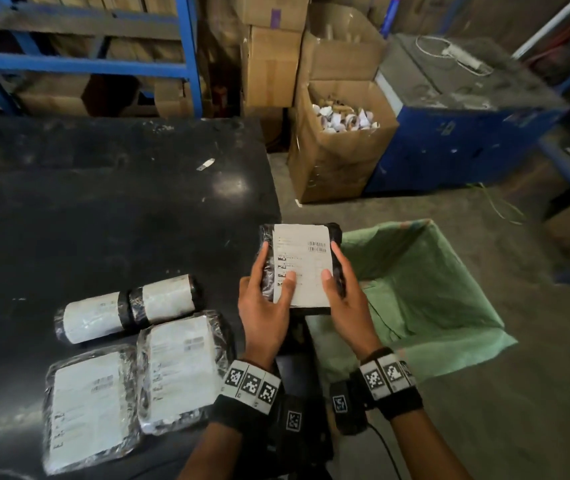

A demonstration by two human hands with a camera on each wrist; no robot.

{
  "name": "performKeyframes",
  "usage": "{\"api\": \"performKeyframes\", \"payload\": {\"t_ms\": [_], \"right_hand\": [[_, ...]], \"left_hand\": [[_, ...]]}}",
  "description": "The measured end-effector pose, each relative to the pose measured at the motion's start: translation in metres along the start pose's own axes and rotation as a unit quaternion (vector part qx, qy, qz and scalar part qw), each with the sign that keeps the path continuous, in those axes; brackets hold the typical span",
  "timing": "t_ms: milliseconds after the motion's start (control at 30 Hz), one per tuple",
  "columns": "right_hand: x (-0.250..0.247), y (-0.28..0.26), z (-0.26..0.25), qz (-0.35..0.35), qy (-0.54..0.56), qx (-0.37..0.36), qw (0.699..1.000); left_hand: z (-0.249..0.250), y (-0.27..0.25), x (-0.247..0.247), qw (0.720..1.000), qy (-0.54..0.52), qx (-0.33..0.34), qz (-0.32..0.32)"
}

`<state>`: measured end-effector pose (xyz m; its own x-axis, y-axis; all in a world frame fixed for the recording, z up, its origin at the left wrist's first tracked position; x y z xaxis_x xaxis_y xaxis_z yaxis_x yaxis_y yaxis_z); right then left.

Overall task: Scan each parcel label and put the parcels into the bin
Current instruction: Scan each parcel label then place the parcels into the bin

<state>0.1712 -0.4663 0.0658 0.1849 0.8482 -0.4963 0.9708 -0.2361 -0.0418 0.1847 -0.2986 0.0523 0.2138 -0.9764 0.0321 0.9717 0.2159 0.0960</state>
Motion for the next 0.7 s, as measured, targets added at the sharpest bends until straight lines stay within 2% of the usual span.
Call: {"api": "performKeyframes", "payload": {"t_ms": [100, 200, 267, 333, 433, 533, 633, 700], "right_hand": [[-0.048, 0.015, 0.031, -0.017, -0.02, 0.014, 1.0], [-0.097, 0.031, 0.066, -0.061, -0.095, 0.021, 0.993], [-0.124, 0.051, 0.093, -0.106, -0.17, 0.054, 0.978], [-0.137, 0.077, 0.12, -0.158, -0.264, 0.088, 0.947], [-0.128, 0.117, 0.165, -0.262, -0.349, 0.125, 0.891], [-0.1, 0.149, 0.2, -0.328, -0.377, 0.151, 0.853], [-0.07, 0.169, 0.228, -0.339, -0.378, 0.149, 0.848], [-0.047, 0.171, 0.243, -0.333, -0.341, 0.156, 0.865]], "left_hand": [[-0.012, -0.016, 0.048, 0.997, 0.044, -0.026, -0.053], [-0.03, -0.035, 0.092, 0.979, 0.182, -0.008, -0.09], [-0.046, -0.046, 0.12, 0.959, 0.256, -0.013, -0.12], [-0.067, -0.059, 0.142, 0.942, 0.304, -0.025, -0.139], [-0.087, -0.075, 0.156, 0.925, 0.35, -0.055, -0.138], [-0.1, -0.087, 0.153, 0.934, 0.321, -0.098, -0.119], [-0.105, -0.09, 0.148, 0.946, 0.278, -0.1, -0.134], [-0.109, -0.086, 0.146, 0.951, 0.26, -0.099, -0.137]]}}
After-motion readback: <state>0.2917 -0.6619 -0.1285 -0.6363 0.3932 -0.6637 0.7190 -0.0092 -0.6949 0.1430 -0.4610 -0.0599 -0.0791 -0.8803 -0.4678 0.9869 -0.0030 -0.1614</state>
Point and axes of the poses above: each hand's wrist, its own y-axis towards the middle knuckle, its own x-axis out of the palm, z = x × y, the point moved 5 cm from there along y, towards the middle knuckle, and after that the axes turned 15 degrees about -y, right-handed, at the moved point
